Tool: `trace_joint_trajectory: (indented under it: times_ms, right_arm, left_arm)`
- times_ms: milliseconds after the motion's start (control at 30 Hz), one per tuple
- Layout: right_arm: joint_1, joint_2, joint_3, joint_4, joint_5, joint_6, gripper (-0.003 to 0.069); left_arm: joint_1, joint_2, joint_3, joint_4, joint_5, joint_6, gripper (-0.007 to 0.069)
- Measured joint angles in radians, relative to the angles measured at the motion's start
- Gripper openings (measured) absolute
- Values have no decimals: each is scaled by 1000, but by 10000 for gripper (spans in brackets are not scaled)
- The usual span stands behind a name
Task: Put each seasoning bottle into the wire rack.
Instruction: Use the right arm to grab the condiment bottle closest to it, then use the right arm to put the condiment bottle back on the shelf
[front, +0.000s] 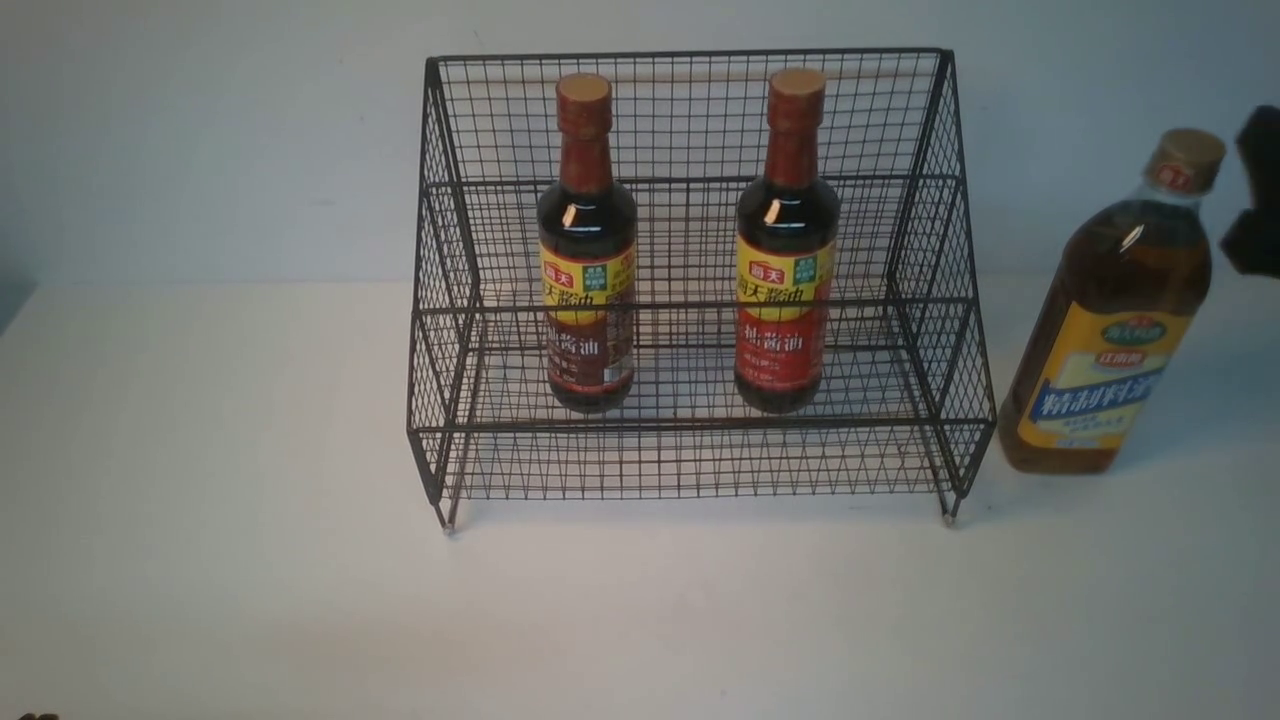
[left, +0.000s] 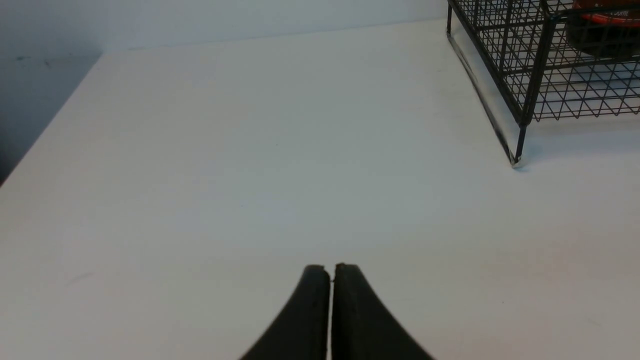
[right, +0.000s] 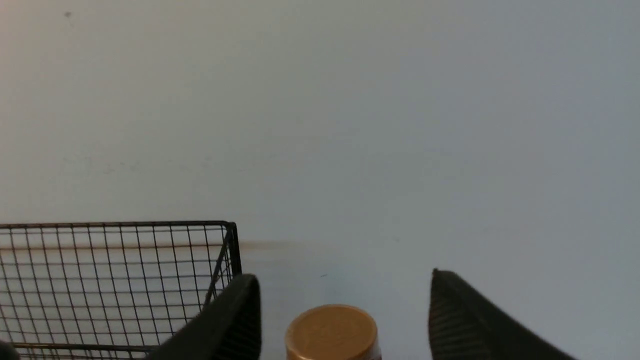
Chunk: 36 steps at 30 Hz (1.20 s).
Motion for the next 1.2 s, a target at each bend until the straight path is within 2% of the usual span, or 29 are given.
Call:
trace_joint_trajectory:
  times_ms: [167, 367, 500, 533, 600, 800, 933, 1033, 1200]
  right_arm:
    - [12, 128, -82, -19, 0, 1, 568]
    - [37, 218, -124, -1, 4, -1, 589]
    - [38, 250, -132, 57, 6, -1, 507]
    - [38, 251, -132, 71, 10, 0, 421]
    - [39, 251, -134, 79, 10, -18, 312]
    - [38, 245, -153, 69, 42, -21, 318]
    - [39, 195, -201, 38, 221, -12, 318]
    - [39, 137, -313, 11, 429, -5, 318]
    - [57, 113, -513, -16, 600, -5, 318]
  left_arm:
    - [0, 0, 0, 0, 0, 1, -5]
    - [0, 0, 0, 0, 0, 1, -5]
    - [0, 0, 0, 0, 0, 1, -5]
    - [0, 0, 0, 0, 0, 1, -5]
    - [0, 0, 0, 0, 0, 1, -5]
    - [0, 0, 0, 0, 0, 1, -5]
    - [0, 0, 0, 0, 0, 1, -5]
    - [0, 0, 0, 0, 0, 1, -5]
    - [0, 0, 0, 0, 0, 1, -5]
